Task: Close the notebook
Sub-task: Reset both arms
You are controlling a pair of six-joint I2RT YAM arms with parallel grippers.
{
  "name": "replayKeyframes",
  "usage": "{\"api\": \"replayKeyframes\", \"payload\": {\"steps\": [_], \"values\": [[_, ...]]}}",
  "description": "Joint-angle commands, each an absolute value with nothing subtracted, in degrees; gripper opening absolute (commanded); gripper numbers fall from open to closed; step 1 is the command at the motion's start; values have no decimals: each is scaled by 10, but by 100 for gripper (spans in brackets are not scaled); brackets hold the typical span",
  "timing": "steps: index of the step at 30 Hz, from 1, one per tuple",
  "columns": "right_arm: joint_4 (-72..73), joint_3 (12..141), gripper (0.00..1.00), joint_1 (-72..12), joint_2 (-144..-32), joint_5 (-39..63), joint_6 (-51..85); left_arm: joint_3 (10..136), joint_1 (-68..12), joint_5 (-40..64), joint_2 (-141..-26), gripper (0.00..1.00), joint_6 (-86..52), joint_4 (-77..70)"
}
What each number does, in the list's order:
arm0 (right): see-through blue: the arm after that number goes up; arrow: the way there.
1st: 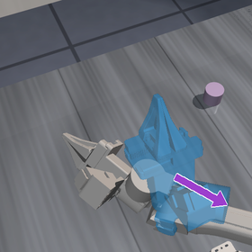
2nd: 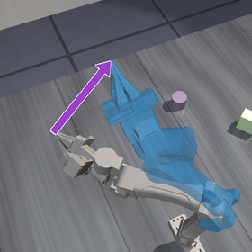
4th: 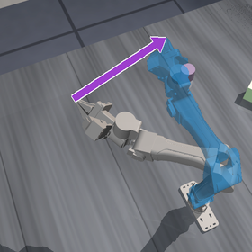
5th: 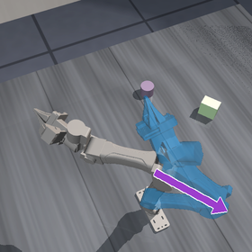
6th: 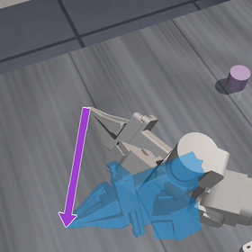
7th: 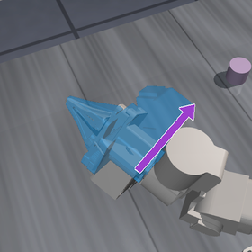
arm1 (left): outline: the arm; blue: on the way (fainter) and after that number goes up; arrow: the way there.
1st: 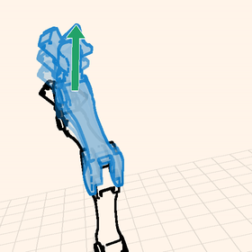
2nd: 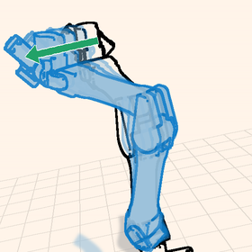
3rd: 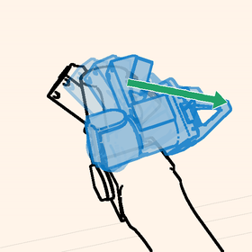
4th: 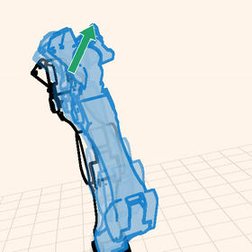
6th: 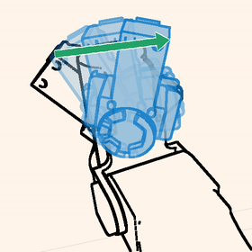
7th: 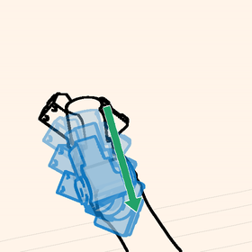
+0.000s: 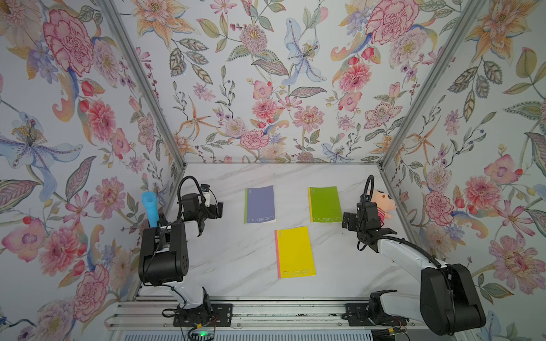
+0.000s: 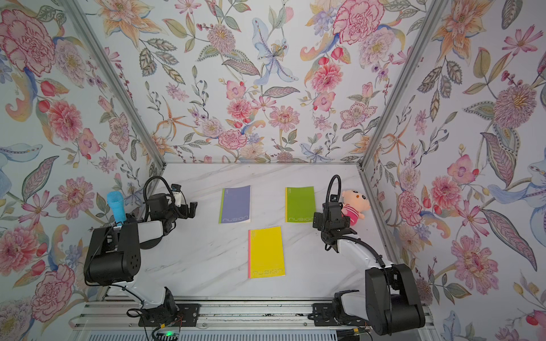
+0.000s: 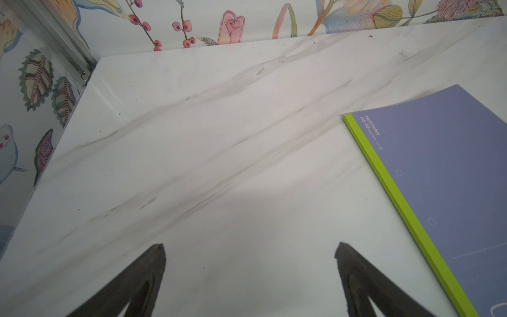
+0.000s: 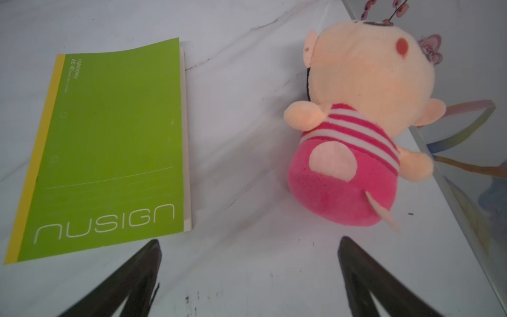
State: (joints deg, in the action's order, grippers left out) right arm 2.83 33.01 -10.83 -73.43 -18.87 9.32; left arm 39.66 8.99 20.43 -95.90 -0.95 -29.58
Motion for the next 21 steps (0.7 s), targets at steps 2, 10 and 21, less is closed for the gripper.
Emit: {"api": "replayKeyframes", "payload": {"steps": [2, 10, 21], "values": [[177, 290, 99, -100, -721, -203, 26, 341, 87, 161, -927, 100, -48, -438], [356, 206, 100, -64, -720, -146, 1, 225, 49, 82, -879, 100, -30, -599], [504, 167, 100, -40, -766, -105, -5, 109, 0, -41, -892, 100, -6, -826]]}}
